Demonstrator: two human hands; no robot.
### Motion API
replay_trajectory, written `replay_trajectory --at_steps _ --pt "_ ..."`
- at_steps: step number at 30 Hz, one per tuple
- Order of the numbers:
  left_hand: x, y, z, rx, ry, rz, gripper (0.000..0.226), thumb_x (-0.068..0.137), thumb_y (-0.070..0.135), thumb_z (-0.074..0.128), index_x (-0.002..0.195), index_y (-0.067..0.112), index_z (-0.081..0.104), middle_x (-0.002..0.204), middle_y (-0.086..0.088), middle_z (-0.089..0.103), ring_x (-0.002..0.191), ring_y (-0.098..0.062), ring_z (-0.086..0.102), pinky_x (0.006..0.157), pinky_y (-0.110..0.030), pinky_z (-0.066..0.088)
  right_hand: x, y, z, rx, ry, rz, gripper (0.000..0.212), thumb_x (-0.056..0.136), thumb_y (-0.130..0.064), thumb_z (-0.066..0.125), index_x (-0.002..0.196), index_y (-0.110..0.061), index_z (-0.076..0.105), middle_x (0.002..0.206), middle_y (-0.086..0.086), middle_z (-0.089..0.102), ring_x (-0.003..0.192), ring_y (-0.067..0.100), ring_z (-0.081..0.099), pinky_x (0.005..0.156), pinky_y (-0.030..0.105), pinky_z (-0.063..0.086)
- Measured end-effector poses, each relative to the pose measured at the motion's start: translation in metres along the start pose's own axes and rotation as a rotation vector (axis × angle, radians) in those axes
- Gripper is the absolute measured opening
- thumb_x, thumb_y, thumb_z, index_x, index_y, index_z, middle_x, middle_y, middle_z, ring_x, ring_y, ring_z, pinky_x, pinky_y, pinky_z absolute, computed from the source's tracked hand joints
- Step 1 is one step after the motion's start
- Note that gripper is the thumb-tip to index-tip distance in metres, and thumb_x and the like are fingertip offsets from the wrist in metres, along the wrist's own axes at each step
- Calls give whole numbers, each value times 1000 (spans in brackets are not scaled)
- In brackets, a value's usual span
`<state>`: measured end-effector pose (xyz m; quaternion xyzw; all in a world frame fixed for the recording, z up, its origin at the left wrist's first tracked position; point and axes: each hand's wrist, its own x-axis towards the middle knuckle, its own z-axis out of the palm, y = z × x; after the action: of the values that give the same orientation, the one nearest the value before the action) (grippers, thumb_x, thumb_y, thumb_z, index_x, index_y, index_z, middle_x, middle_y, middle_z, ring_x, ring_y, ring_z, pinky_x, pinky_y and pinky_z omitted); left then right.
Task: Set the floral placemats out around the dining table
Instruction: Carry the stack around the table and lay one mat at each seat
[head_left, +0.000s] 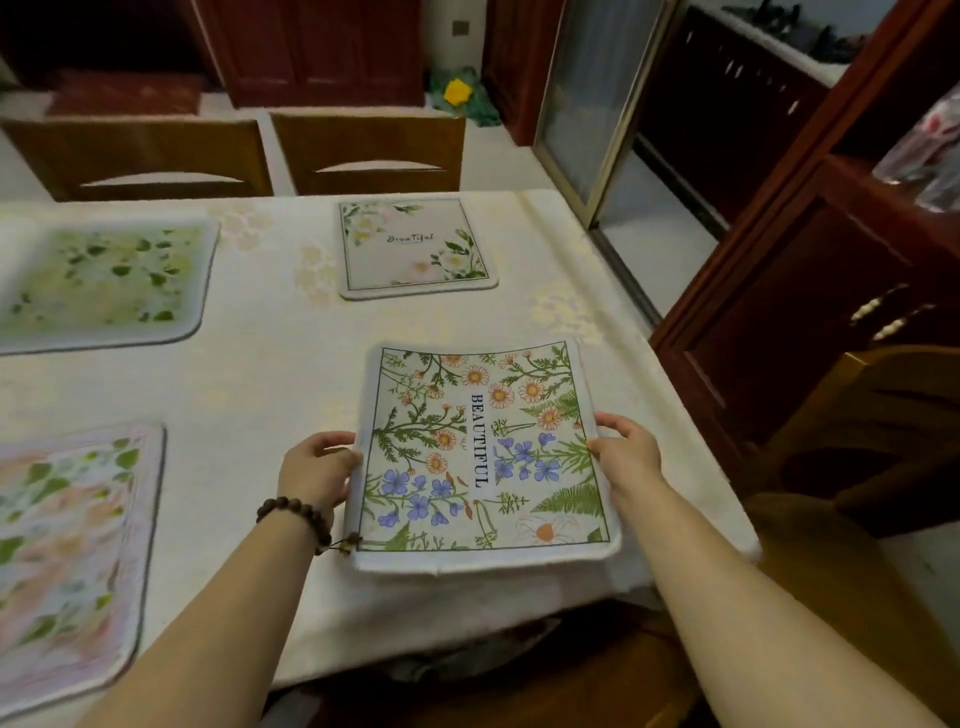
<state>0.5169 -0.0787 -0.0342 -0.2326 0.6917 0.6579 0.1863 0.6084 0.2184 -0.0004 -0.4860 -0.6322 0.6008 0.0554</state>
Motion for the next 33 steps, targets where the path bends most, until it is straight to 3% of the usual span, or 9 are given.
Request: replay_trajectory --at_steps 2,5,9,15,19,25,29,33 --pt "0 -8 -1 6 35 -10 17 85 -2 58 89 14 63 94 -13 67 92 -35 66 82 -52 55 8 -3 7 -33 -18 10 32 77 6 64 92 -23 65 101 16 70 83 34 71 73 49 60" --pt "1 -16 0 10 90 -22 16 85 1 60 88 17 63 97 -12 68 95 -35 65 85 -55 54 23 -6 15 -89 -47 9 31 77 4 66 94 -22 66 94 14 71 77 33 72 70 48 60" --pt "6 -25 0 19 149 -31 15 85 3 61 90 17 63 97 -12 68 93 -32 66 84 -52 55 44 -5 27 -173 -121 10 33 76 3 66 96 -23 67 98 14 72 81 33 71 73 47 60" --pt "5 -43 -4 -42 207 -140 23 85 -6 58 105 2 65 88 -17 64 79 -29 61 82 -43 55 65 10 27 -305 -215 66 40 75 3 64 109 -20 66 104 14 71 84 33 70 76 48 59" --pt "4 -48 -6 -108 212 -150 24 85 -6 58 107 3 63 85 -17 62 78 -28 59 82 -42 52 71 16 19 -272 -214 104 36 79 4 55 106 -18 66 100 16 71 81 33 71 74 48 60" --pt "3 -48 -1 -155 209 -159 21 85 -4 59 103 6 64 87 -15 65 76 -25 62 76 -38 56 77 19 11 -273 -223 89 39 84 1 55 121 -10 62 106 20 69 88 33 69 83 45 57" --pt "-2 -49 7 -170 194 -171 19 85 -4 59 101 6 64 88 -16 66 78 -26 63 76 -38 57 73 19 8 -231 -218 88 34 88 -1 55 120 -10 60 98 16 66 70 21 63 62 32 53" --pt "-12 -49 18 -182 197 -157 16 86 -4 57 97 6 65 85 -14 66 74 -24 64 70 -34 57 69 21 4 -194 -241 107 32 90 -1 55 120 -12 60 100 20 67 79 26 63 79 41 57"
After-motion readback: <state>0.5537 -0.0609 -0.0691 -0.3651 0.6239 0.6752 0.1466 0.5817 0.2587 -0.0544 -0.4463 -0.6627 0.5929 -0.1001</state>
